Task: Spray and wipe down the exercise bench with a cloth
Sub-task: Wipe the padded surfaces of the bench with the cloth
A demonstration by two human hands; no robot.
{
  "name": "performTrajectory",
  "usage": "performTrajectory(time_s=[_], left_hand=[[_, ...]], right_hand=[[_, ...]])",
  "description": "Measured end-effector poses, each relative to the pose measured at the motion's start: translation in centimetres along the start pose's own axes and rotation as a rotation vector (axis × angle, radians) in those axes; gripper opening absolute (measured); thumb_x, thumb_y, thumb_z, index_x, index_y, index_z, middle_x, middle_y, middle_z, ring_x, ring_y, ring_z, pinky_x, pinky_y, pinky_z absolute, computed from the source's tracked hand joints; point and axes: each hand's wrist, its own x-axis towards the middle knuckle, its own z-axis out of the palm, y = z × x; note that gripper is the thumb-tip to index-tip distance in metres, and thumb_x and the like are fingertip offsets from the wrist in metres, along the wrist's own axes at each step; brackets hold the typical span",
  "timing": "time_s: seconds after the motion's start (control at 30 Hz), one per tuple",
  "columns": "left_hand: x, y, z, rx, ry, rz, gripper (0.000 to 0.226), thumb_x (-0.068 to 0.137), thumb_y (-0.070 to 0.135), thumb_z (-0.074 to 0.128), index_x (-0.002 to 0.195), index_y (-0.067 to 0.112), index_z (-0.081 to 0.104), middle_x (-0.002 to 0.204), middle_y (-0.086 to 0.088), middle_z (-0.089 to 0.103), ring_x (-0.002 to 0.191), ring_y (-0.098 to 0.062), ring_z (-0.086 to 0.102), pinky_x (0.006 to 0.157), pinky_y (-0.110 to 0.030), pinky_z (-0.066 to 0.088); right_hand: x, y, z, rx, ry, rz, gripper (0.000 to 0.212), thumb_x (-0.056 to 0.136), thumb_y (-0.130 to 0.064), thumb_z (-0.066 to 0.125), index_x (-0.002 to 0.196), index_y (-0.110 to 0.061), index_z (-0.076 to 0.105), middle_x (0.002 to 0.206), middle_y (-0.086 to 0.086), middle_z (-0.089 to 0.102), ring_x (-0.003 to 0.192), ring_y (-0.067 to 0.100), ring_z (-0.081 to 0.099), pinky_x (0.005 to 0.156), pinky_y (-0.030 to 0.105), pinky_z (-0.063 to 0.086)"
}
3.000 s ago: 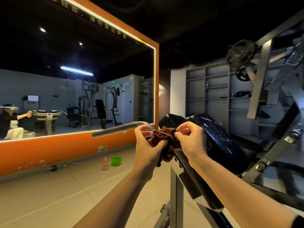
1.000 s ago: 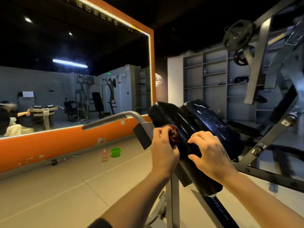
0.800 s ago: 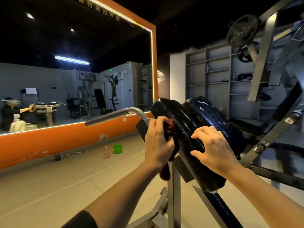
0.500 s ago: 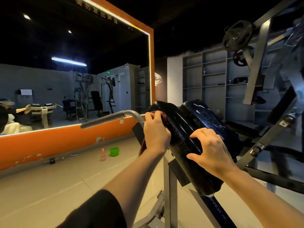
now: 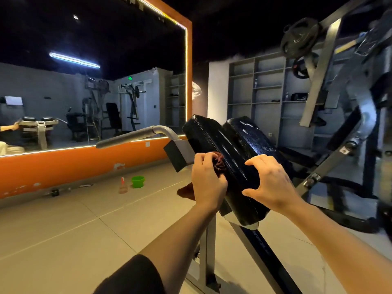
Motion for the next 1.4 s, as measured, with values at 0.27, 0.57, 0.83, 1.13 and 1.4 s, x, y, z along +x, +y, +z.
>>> performTrajectory(time_s=[0.27, 0.57, 0.83, 1.13, 1.4], left_hand=[[-5.8, -2.1, -0.3, -0.065, -0.146, 0.154, 0.03, 0.074, 0.0, 0.066, 0.1, 0.014, 0.062, 0.101, 0.004, 0.051, 0.091, -0.007, 0.046, 0.08, -0.011, 0.039], [-7.1, -0.3, 2.3, -0.1, -0.105, 0.105, 0.031, 0.071, -0.001, 0.066, 0.098, 0.015, 0.06, 0.104, 0.007, 0.05, 0.092, -0.007, 0.046, 0.078, -0.019, 0.043], [-6.1, -1.8, 0.7, -0.115, 0.0, 0.057, 0.04, 0.072, -0.001, 0.065, 0.109, 0.01, 0.054, 0.105, 0.003, 0.044, 0.091, -0.004, 0.037, 0.077, -0.009, 0.035], [-11.2, -2.7, 2.0, -0.033, -0.326, 0.2, 0.032, 0.072, 0.006, 0.073, 0.098, 0.013, 0.057, 0.102, 0.005, 0.049, 0.088, -0.013, 0.048, 0.075, -0.032, 0.051], [-3.2, 0.1, 1.5, -0.101, 0.05, 0.034, 0.047, 0.075, 0.008, 0.075, 0.117, 0.009, 0.055, 0.118, -0.006, 0.052, 0.104, -0.009, 0.043, 0.087, -0.009, 0.038]], right_hand=[[-1.7, 0.9, -0.6, 0.077, -0.164, 0.182, 0.079, 0.065, -0.034, 0.088, 0.133, -0.019, 0.05, 0.129, 0.002, 0.053, 0.122, 0.019, 0.044, 0.103, 0.039, 0.041], [-2.1, 0.8, -0.3, 0.061, -0.145, 0.196, 0.077, 0.065, -0.029, 0.088, 0.132, -0.017, 0.051, 0.125, 0.004, 0.053, 0.12, 0.022, 0.046, 0.097, 0.036, 0.041], [-3.5, 1.6, -0.7, 0.064, -0.345, 0.222, 0.097, 0.06, -0.02, 0.092, 0.142, -0.02, 0.04, 0.131, 0.002, 0.046, 0.122, 0.02, 0.042, 0.1, 0.038, 0.045], [-2.3, 1.4, -1.2, 0.077, -0.332, 0.217, 0.097, 0.06, -0.022, 0.092, 0.142, -0.017, 0.04, 0.136, 0.004, 0.046, 0.128, 0.022, 0.039, 0.106, 0.041, 0.04], [0.3, 0.2, -1.3, 0.133, -0.244, 0.182, 0.085, 0.063, -0.017, 0.089, 0.137, -0.019, 0.046, 0.129, 0.003, 0.052, 0.123, 0.021, 0.044, 0.104, 0.044, 0.044]])
